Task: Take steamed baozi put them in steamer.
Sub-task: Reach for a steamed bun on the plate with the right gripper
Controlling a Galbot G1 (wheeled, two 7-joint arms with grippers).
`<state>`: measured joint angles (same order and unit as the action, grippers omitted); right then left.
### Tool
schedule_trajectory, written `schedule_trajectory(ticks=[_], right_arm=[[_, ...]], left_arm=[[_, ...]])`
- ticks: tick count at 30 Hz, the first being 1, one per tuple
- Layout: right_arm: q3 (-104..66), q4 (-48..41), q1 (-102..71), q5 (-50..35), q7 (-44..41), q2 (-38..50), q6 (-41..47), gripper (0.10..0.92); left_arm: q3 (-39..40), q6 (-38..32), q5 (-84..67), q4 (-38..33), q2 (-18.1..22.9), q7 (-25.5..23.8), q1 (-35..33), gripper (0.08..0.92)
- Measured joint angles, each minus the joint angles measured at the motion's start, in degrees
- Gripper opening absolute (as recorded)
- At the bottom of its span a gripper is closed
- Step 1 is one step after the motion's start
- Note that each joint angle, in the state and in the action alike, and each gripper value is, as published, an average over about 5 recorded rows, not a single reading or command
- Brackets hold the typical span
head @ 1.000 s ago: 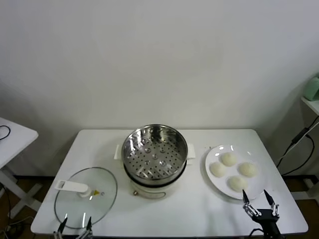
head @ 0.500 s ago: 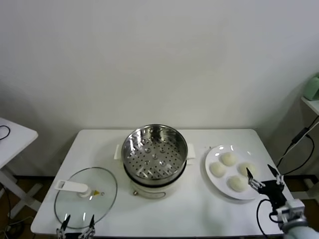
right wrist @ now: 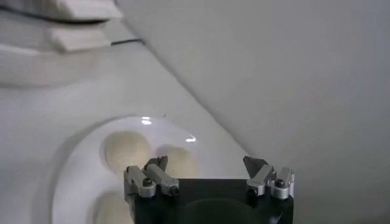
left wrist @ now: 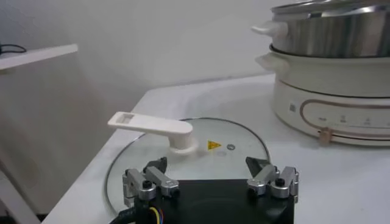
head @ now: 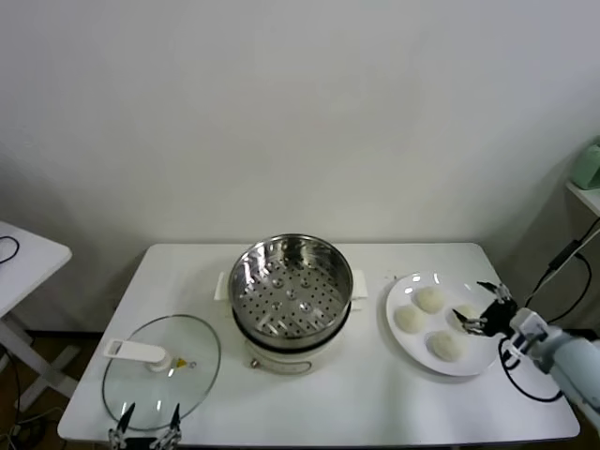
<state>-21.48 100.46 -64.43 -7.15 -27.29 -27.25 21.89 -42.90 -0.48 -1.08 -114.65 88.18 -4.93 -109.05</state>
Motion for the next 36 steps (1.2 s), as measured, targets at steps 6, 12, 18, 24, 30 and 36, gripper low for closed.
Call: schedule_trajectory(ticks=[6, 12, 18, 24, 30, 36], right_arm=[[17.86, -5.87, 17.94, 1.84, -7.20, 3.14, -1.08, 0.823], [38.44, -13.03, 37.92, 3.44, -14.20, 2.47, -3.32, 0.823], [57.06, -20.74, 55.94, 3.96, -21.21, -1.10, -6.68, 0.823], [71.40, -28.41, 69.77, 3.77, -27.17, -6.10, -10.47, 0.823], [80.53, -34.91, 76.53, 3.49, -31.08, -10.75, -13.27, 0.823], [85.09, -40.33, 79.23, 3.44, -33.08, -14.86, -15.14, 0.823]], left_arm=[[1.03, -0.46, 1.04, 0.47, 0.21, 0.08, 0.05, 0.823], [1.71, -0.58, 1.88, 0.41, 0.38, 0.04, 0.01, 0.823], [1.91, -0.64, 2.23, 0.17, 0.50, -0.03, 0.03, 0.823], [1.69, -0.67, 2.18, 0.09, 0.47, -0.08, 0.01, 0.823], [1.11, -0.68, 1.89, 0.15, 0.22, -0.12, 0.02, 0.823], [0.47, -0.73, 1.72, 0.48, -0.04, -0.16, 0.11, 0.823]])
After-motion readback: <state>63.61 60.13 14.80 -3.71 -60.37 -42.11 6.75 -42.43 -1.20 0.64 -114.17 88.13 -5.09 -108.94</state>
